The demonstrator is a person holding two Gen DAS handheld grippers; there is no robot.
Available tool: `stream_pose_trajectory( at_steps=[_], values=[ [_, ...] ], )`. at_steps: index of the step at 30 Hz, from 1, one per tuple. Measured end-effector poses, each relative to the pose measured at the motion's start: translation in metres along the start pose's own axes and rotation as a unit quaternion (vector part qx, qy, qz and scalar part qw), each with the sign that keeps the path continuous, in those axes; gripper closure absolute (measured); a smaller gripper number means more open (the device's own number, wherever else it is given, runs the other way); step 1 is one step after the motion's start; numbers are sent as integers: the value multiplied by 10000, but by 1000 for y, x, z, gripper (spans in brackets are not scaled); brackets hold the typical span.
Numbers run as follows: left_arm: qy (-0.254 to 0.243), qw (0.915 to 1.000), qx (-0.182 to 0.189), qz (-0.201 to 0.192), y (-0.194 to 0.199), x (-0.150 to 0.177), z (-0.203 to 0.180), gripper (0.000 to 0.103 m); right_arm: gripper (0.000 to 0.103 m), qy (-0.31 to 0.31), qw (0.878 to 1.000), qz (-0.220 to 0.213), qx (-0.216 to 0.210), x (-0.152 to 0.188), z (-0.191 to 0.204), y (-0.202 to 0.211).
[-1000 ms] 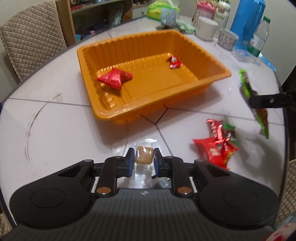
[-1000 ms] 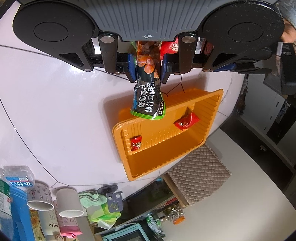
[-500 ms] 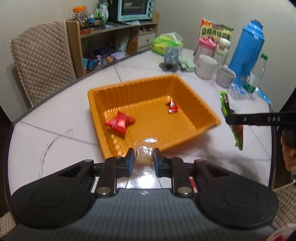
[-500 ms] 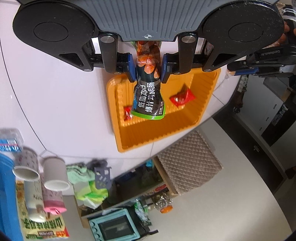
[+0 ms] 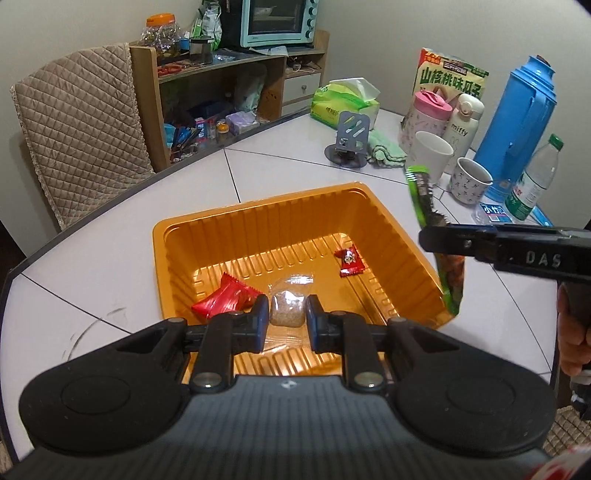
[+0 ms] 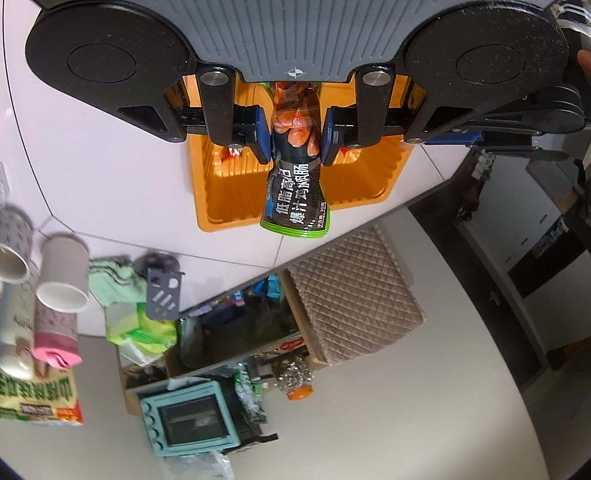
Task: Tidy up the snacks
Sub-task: 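Carry the caramel candy and sausage stick over the orange tray, then open both grippers to release caramel and sausage stick into the tray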
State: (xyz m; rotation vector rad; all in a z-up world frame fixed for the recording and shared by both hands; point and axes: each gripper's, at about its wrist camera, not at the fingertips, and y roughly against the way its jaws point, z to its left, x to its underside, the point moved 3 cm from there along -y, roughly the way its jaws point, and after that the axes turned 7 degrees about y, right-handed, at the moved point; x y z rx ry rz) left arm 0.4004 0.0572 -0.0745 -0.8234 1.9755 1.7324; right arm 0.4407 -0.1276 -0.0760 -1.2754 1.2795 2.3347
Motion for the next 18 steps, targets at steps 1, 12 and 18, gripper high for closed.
stream_pose_trajectory(
  at_steps=[1, 12, 18],
  values=[
    [6, 10000, -18, 11, -3, -1, 0, 84, 74, 69, 10000, 33, 16, 1, 0, -5],
    [178, 9994, -115, 274, -30, -3, 10, 84, 74, 478, 9967, 634, 158, 15, -9, -59],
    [197, 9990, -171, 359, -39, -2, 13, 84, 74, 587, 9945, 850, 159, 20, -9, -81]
  ],
)
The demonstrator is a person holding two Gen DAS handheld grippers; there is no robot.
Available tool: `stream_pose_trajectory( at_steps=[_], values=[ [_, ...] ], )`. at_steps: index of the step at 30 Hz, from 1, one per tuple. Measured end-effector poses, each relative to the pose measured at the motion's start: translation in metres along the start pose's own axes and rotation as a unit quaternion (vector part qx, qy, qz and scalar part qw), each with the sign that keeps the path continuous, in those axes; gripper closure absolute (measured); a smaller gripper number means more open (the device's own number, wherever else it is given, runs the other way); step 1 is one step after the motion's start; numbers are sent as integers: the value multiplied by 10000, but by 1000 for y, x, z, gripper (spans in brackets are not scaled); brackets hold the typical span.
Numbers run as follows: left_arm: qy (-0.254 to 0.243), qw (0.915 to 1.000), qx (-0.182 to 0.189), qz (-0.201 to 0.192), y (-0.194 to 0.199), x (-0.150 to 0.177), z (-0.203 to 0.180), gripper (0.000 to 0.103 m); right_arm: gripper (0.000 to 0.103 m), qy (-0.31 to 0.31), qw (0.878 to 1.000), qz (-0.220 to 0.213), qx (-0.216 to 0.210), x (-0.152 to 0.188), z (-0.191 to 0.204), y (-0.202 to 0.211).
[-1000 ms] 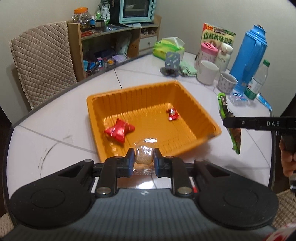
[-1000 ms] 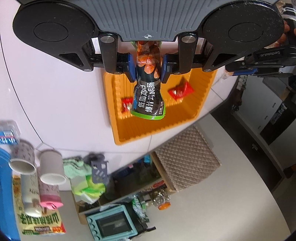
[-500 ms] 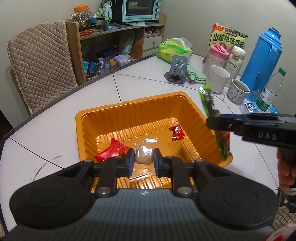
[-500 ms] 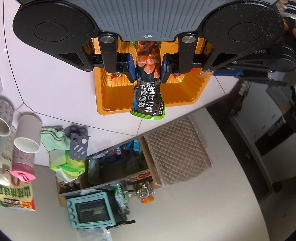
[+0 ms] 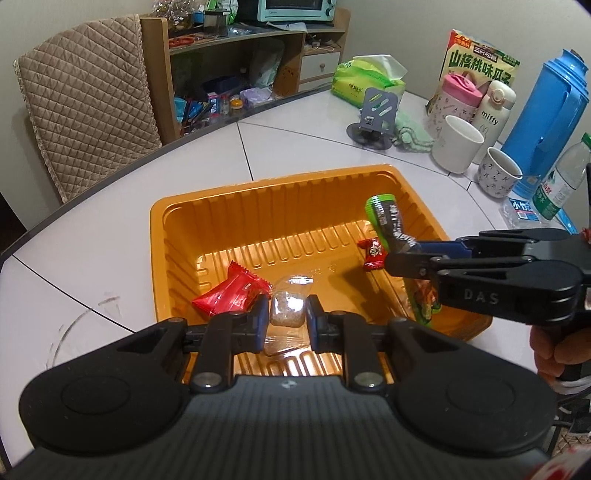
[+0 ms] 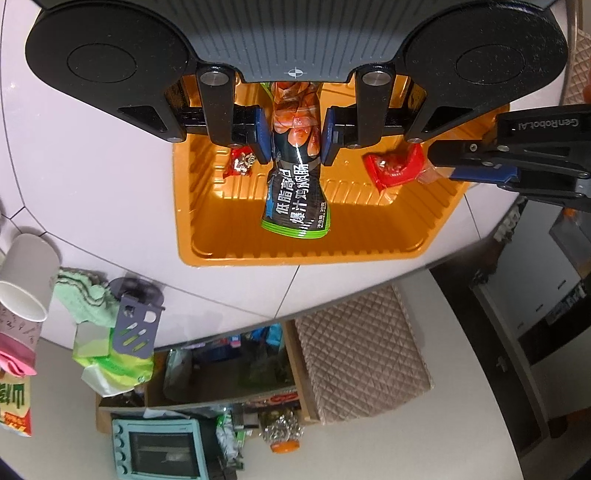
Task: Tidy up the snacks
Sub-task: 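Open both grippers to release caramel and sausage stick into the tray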
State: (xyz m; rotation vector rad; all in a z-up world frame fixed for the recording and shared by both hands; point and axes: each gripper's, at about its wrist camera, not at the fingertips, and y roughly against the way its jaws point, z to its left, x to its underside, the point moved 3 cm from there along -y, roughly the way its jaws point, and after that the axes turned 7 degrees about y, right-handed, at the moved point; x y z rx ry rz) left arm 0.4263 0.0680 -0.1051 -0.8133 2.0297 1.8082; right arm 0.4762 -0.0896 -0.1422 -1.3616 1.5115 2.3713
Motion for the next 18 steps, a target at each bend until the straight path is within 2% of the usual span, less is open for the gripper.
stream_pose_trajectory(
  at_steps=[10, 18],
  values=[
    [25, 10000, -50, 81, -8, -2, 4, 84, 73, 117, 9999, 39, -117, -4, 5, -20],
    [-5, 9999, -20, 112, -12, -2, 3, 84, 68, -27, 9999, -14, -98, -2, -2, -11]
  ],
)
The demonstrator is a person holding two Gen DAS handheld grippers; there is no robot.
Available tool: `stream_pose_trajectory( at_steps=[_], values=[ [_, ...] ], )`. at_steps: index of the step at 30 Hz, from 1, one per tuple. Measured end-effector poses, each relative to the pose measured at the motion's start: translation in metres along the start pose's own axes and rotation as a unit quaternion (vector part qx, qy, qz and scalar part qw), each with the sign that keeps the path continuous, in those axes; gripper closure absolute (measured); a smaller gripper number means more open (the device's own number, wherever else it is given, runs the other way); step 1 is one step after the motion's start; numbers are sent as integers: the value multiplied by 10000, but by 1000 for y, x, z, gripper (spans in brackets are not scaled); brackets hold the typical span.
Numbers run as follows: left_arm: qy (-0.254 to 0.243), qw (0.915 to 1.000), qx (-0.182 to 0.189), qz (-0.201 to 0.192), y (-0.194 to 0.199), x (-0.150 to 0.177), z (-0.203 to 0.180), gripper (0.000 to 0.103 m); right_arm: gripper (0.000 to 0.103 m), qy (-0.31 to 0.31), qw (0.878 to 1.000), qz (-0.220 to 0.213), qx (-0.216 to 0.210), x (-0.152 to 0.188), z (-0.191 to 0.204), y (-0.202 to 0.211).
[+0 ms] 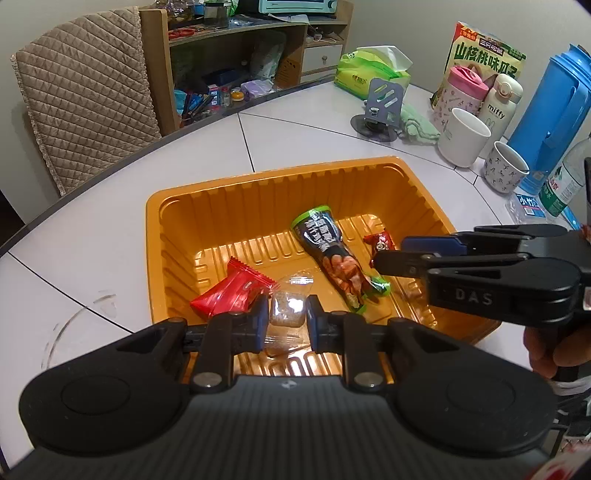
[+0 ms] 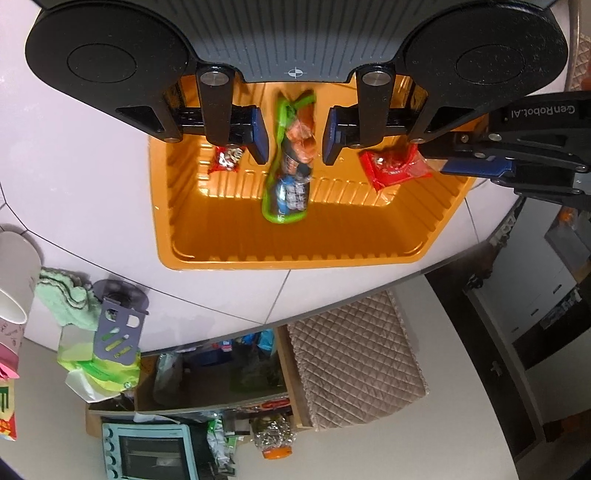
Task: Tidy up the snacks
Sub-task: 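Open both grippers to release caramel and sausage stick into the tray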
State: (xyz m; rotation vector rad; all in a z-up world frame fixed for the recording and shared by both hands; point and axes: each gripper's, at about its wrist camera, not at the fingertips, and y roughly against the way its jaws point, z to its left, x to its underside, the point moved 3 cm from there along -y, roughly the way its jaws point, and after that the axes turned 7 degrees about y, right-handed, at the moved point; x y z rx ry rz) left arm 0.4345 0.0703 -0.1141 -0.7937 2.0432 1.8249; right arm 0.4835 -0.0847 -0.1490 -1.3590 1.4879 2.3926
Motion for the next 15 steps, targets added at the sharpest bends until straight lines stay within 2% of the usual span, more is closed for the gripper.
stream_pose_trajectory(
  at_steps=[9, 15],
  values=[
    [-80, 9999, 83, 20, -8, -4, -10, 84, 65, -191, 9998, -7, 53, 6, -11, 13],
    [-245, 9995, 52, -174, -8, -9, -18, 81, 64, -233, 9997, -41, 104, 9, -15, 20]
  ],
)
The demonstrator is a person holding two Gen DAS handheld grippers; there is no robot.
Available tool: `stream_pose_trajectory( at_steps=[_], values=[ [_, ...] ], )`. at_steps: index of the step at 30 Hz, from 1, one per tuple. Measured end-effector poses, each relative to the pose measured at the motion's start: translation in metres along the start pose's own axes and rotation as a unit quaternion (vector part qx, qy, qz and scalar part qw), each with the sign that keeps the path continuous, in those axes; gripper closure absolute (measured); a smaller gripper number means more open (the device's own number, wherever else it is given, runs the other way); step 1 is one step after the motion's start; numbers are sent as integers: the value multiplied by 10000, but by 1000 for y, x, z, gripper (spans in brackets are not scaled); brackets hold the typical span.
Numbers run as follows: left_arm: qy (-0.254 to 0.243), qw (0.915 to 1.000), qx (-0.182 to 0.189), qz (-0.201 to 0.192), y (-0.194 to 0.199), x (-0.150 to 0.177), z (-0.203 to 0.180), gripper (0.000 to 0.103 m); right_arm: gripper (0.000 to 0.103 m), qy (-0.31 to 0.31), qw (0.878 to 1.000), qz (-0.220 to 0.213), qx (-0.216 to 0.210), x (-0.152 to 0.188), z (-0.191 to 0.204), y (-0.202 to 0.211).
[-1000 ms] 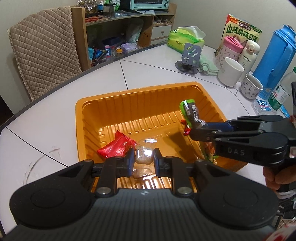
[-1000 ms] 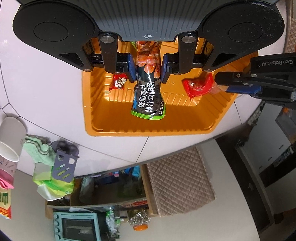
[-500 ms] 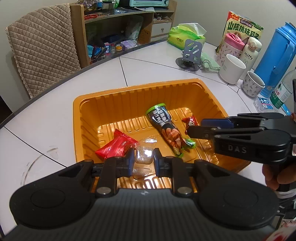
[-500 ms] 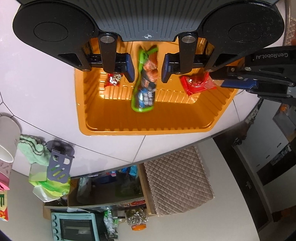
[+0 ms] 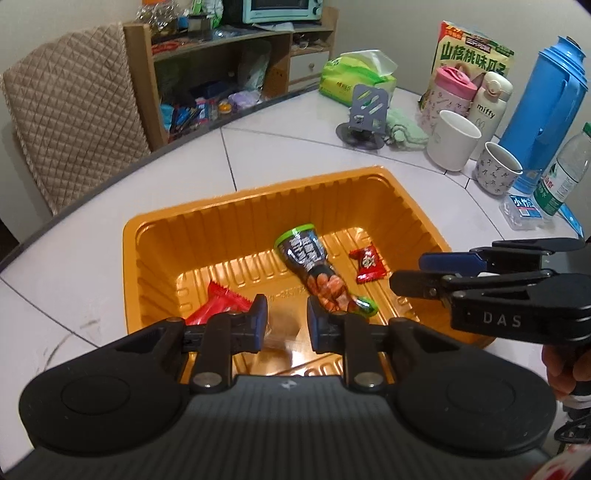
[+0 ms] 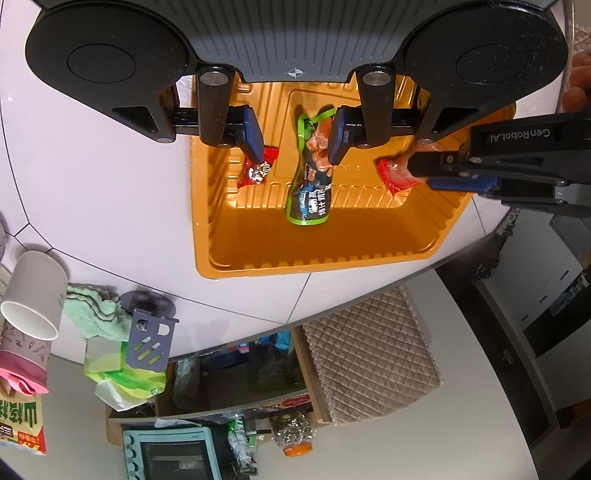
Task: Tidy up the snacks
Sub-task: 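Open both grippers to release caramel and sausage stick into the tray, then move both open tools away from the tray toward the loose snacks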
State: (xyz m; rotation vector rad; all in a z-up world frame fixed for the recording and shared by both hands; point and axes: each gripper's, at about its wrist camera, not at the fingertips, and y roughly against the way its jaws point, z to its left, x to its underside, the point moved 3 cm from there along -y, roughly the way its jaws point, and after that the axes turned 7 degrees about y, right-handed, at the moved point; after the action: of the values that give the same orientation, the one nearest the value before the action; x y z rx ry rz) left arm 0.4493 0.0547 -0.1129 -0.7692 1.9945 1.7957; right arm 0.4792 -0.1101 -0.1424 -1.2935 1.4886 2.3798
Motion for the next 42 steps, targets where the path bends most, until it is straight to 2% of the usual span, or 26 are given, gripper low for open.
stream_pose_trajectory(
  at_steps=[2, 6, 11, 14, 19, 22, 30, 42],
  values=[
    [-18, 10000, -41, -45, 0, -1, -2, 68, 63, 1, 10000, -10, 10, 1, 0, 3],
    [39, 9999, -76, -67, 4, -1, 2, 67, 61, 2, 10000, -35, -3, 3, 1, 11],
    [166, 9998, -113, -39, 15, 6, 11, 61, 46, -51, 9998, -167, -1, 7, 3, 27],
    [295, 9995, -142, -32, 25, 11, 18, 53, 43, -116, 9997, -221, -3, 9, 3, 36],
    [479, 9987, -134, -115, 48, 17, 24, 50, 41, -243, 9992, -308, -37, 13, 5, 54],
    [634, 9977, -156, -153, 62, 20, 27, 39, 40, -289, 9988, -373, -102, 15, 7, 67],
    [863, 9958, -142, -282, 101, 35, 28, 39, 40, -312, 9986, -411, -91, 29, 18, 98],
    [910, 9954, -89, -271, 142, 76, 16, 39, 40, -487, 9983, -313, -62, 58, 35, 136]
  ],
)
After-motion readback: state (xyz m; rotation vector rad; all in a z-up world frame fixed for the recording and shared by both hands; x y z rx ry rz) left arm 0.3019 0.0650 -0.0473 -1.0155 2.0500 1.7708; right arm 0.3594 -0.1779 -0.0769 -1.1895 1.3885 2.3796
